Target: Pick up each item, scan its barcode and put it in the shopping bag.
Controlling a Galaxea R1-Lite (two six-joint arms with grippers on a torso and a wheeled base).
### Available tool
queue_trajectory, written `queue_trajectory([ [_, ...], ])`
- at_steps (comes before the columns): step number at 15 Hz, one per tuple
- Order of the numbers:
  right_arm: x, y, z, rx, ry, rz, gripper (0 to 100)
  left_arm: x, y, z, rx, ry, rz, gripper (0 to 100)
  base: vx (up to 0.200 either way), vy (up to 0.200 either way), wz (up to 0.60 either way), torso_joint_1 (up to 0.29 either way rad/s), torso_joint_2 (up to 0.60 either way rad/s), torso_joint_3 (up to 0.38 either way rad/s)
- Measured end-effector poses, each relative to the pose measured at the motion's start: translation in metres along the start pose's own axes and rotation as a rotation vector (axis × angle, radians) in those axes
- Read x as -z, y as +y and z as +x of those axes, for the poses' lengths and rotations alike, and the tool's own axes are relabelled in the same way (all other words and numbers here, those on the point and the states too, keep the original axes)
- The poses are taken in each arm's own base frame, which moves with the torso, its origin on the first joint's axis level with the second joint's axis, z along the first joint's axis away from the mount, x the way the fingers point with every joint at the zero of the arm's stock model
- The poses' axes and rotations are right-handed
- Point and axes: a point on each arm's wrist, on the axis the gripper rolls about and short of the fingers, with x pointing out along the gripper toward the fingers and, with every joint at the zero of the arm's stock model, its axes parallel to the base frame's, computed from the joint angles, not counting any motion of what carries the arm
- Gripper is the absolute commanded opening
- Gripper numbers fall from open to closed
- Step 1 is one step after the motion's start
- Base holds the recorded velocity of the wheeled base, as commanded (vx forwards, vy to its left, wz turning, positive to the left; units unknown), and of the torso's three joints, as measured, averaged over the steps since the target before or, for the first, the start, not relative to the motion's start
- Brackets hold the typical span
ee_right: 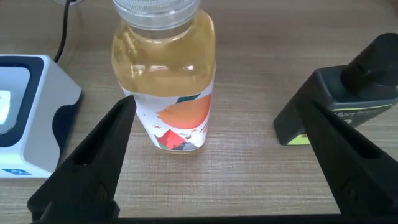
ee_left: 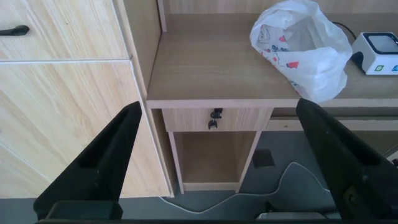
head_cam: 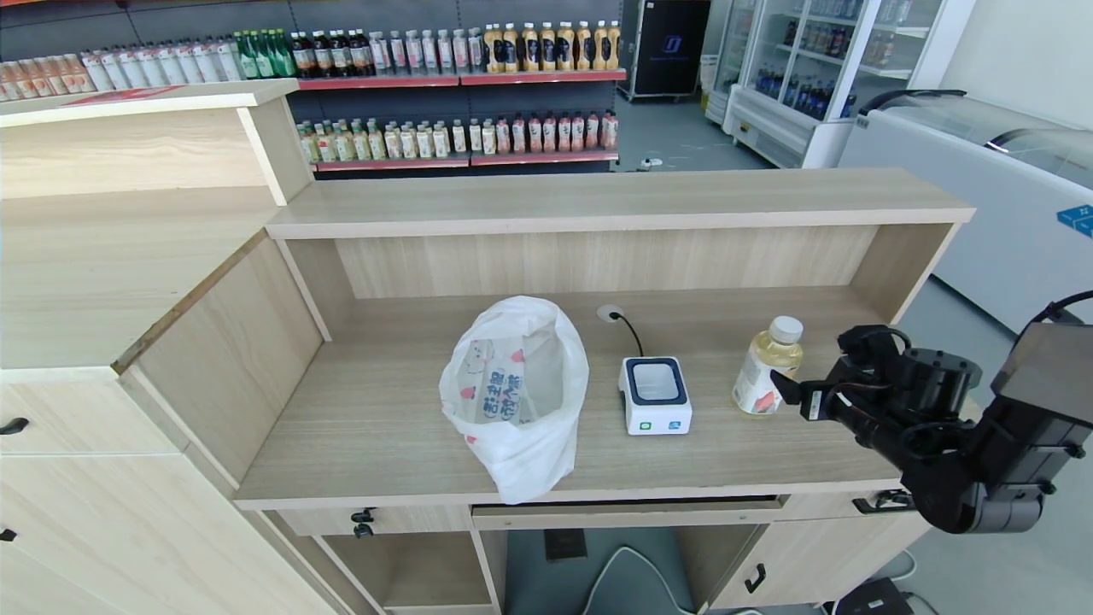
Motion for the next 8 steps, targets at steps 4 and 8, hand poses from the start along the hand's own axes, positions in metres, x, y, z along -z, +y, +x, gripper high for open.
queue_trajectory([
  [4, 0.002, 0.011, 0.016, -0.038, -0.004, -0.004, 100, 0.0, 0.0, 0.0, 0.0, 0.0, 0.0, 100, 0.0, 0.0, 0.0, 0.0, 0.0, 0.0],
  [8, 0.004, 0.026, 0.026, -0.082, -0.013, -0.01, 100, 0.0, 0.0, 0.0, 0.0, 0.0, 0.0, 100, 0.0, 0.0, 0.0, 0.0, 0.0, 0.0],
])
